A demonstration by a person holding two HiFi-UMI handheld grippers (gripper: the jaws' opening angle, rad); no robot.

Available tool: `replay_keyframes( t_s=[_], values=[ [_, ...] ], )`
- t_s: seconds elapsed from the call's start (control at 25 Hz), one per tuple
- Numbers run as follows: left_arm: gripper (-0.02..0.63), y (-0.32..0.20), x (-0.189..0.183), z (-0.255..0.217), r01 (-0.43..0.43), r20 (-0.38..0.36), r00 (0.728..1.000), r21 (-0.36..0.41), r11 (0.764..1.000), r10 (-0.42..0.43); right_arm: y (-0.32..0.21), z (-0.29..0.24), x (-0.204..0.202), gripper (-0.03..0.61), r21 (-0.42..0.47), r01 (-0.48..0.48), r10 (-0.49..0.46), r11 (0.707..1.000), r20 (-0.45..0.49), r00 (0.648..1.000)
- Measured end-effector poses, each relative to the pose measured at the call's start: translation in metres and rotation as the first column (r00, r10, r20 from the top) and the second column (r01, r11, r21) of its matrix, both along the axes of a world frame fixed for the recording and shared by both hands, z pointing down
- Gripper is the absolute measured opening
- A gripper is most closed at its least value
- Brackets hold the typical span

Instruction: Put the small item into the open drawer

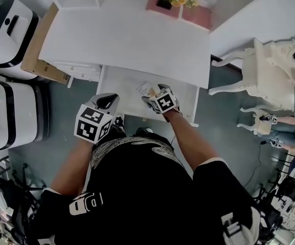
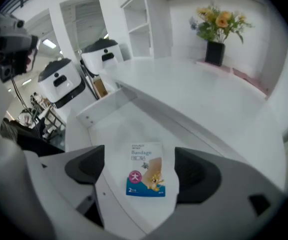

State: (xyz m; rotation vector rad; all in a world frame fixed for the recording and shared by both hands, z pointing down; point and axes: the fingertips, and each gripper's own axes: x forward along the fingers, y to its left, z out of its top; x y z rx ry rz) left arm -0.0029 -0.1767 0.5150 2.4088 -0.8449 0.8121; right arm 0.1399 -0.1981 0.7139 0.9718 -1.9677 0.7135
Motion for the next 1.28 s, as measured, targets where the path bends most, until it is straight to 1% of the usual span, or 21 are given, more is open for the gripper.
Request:
replay_keyframes(
  t_s=[0.08, 0.12, 0.24, 0.28, 0.32, 0.36, 0.4, 0.52, 0.68, 0.8, 0.88, 0.96, 1.04, 1.12, 1.28],
  values=[
    [0.015, 0.003, 0.009, -0.004, -0.01, -0.007, 1.0, 0.012, 1.0, 0.01, 0.003, -0.035, -0.001, 0.436, 0.051, -0.063, 0.058, 0.997, 0.102, 0.993],
    [0.015, 0.005, 0.015, -0.008, -0.015, -0.014, 1.0, 0.018, 1.0, 0.015, 0.006, -0.055, 0.0, 0.436, 0.071, -0.097, 0.085, 0.993, 0.159, 0.984],
    [0.015, 0.013, 0.031, -0.022, -0.028, -0.062, 0.998, 0.033, 0.999, 0.03, 0.021, -0.117, 0.004, 0.432, 0.121, -0.184, 0.137, 0.975, 0.322, 0.937],
    [0.017, 0.015, 0.036, -0.028, -0.029, -0.084, 0.996, 0.04, 0.999, 0.032, 0.026, -0.137, 0.007, 0.419, 0.14, -0.204, 0.142, 0.969, 0.361, 0.921],
    [0.017, 0.018, 0.04, -0.034, -0.028, -0.102, 0.994, 0.051, 0.998, 0.033, 0.032, -0.155, 0.01, 0.389, 0.163, -0.222, 0.144, 0.961, 0.389, 0.91],
    [0.017, 0.021, 0.043, -0.041, -0.027, -0.116, 0.993, 0.063, 0.998, 0.034, 0.037, -0.171, 0.013, 0.335, 0.19, -0.237, 0.143, 0.953, 0.407, 0.902],
    [0.017, 0.024, 0.047, -0.047, -0.026, -0.127, 0.991, 0.076, 0.997, 0.035, 0.043, -0.186, 0.016, 0.285, 0.217, -0.249, 0.14, 0.944, 0.419, 0.897],
    [0.017, 0.036, 0.06, -0.064, -0.029, -0.154, 0.987, 0.106, 0.994, 0.046, 0.058, -0.222, 0.025, 0.191, 0.288, -0.277, 0.132, 0.917, 0.438, 0.889],
    [0.015, 0.053, 0.081, -0.081, -0.039, -0.189, 0.98, 0.131, 0.991, 0.063, 0.079, -0.259, 0.037, 0.092, 0.359, -0.324, 0.121, 0.875, 0.486, 0.865],
    [0.015, 0.062, 0.092, -0.091, -0.027, -0.219, 0.974, 0.142, 0.99, 0.058, 0.093, -0.272, 0.046, 0.027, 0.376, -0.342, 0.111, 0.861, 0.518, 0.848],
    [0.017, 0.07, 0.094, -0.095, -0.013, -0.226, 0.973, 0.151, 0.988, 0.047, 0.102, -0.275, 0.05, 0.01, 0.395, -0.327, 0.088, 0.859, 0.515, 0.853],
    [0.017, 0.078, 0.094, -0.096, 0.003, -0.225, 0.974, 0.152, 0.988, 0.032, 0.112, -0.275, 0.05, 0.009, 0.423, -0.292, 0.054, 0.858, 0.492, 0.869],
    [0.015, 0.085, 0.091, -0.094, 0.017, -0.219, 0.976, 0.149, 0.989, 0.016, 0.12, -0.273, 0.049, 0.008, 0.429, -0.273, 0.041, 0.861, 0.478, 0.878],
    [0.015, 0.09, 0.085, -0.092, 0.033, -0.207, 0.978, 0.151, 0.988, -0.001, 0.127, -0.272, 0.048, 0.008, 0.427, -0.274, 0.038, 0.862, 0.484, 0.874],
    [0.015, 0.094, 0.07, -0.092, 0.062, -0.187, 0.982, 0.17, 0.984, -0.03, 0.137, -0.274, 0.043, 0.008, 0.42, -0.293, 0.036, 0.859, 0.522, 0.852]
  ],
)
